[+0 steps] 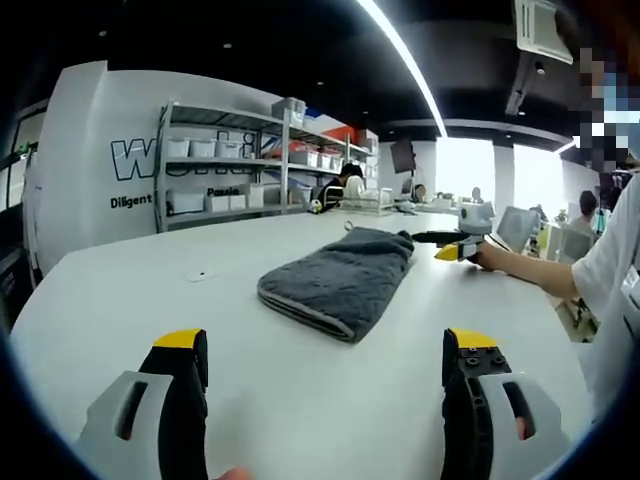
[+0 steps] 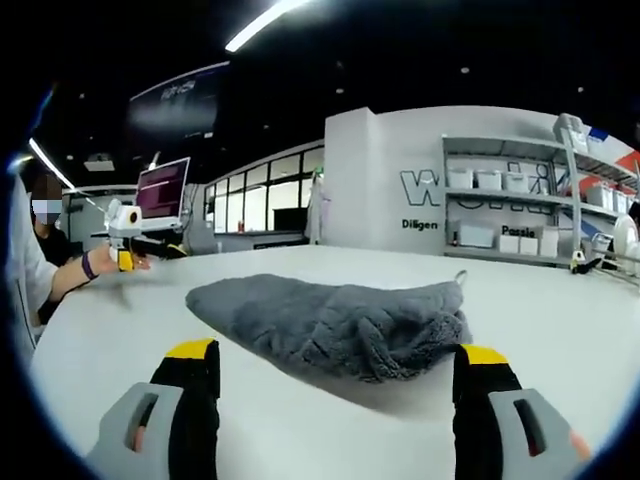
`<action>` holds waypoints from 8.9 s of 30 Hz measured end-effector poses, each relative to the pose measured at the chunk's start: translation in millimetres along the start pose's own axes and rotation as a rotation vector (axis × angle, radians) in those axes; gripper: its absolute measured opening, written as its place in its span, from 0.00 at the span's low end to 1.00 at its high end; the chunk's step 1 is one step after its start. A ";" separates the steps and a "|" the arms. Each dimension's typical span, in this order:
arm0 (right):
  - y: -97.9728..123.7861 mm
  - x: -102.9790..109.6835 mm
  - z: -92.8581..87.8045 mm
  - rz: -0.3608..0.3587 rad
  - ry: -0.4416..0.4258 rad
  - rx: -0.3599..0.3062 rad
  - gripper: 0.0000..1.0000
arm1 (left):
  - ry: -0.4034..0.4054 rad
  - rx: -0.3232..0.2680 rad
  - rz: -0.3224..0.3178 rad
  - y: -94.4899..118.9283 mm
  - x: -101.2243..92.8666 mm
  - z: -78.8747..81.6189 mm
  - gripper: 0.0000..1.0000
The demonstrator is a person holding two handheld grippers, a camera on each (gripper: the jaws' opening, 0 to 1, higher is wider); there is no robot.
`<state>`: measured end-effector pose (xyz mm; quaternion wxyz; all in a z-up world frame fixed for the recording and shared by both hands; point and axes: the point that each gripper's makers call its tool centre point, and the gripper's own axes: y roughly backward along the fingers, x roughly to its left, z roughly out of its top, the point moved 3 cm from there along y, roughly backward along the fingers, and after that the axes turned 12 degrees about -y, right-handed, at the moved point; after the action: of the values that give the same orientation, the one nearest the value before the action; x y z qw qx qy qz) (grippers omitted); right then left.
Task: Open the folded towel by lifting each exposed corner and separating the folded layers until the towel lies flat within the target outline without major curled edges
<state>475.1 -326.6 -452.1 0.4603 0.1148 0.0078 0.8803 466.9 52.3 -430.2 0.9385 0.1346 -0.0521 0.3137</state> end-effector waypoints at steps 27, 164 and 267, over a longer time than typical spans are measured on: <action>9.8 -12.9 0.8 -0.114 0.087 0.057 0.36 | -0.002 0.016 -0.006 -2.3 -1.7 -2.8 0.96; -12.4 103.9 14.3 0.416 0.073 0.059 0.44 | 0.018 -0.011 -0.002 1.1 1.6 2.4 0.96; 7.7 118.5 -7.2 0.506 0.097 0.259 0.99 | -0.475 0.194 -0.141 -168.4 -182.2 74.9 0.04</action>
<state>402.2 -234.2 -435.1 0.2068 0.1287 0.1135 0.9632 422.0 -203.0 -428.7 0.9021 0.2972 -0.2313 0.2106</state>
